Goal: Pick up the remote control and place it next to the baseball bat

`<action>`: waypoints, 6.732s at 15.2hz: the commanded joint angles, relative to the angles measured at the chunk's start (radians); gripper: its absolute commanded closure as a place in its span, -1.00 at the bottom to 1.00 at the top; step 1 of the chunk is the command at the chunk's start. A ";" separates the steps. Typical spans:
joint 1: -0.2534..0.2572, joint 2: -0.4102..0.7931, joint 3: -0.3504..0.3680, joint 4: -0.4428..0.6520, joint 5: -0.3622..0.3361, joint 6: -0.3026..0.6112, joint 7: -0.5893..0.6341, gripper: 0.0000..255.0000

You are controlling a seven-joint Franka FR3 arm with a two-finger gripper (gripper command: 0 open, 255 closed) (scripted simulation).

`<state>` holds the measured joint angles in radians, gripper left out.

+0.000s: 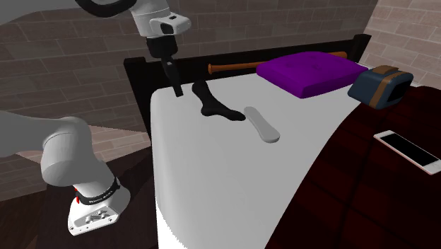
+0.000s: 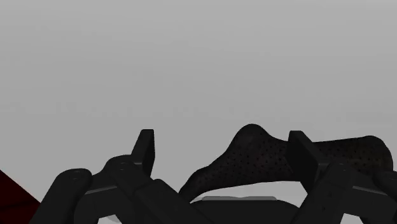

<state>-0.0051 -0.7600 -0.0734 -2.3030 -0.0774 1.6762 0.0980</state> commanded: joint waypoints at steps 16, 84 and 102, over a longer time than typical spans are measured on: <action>0.210 0.503 -0.411 0.272 -0.029 0.192 -1.031 -1.00; 0.216 1.058 -0.432 1.014 0.210 -0.104 -1.704 1.00; 0.385 1.282 -0.319 1.355 0.255 -0.221 -1.372 1.00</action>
<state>0.3787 0.5074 -0.3958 -0.9674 0.1739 1.4586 -1.2826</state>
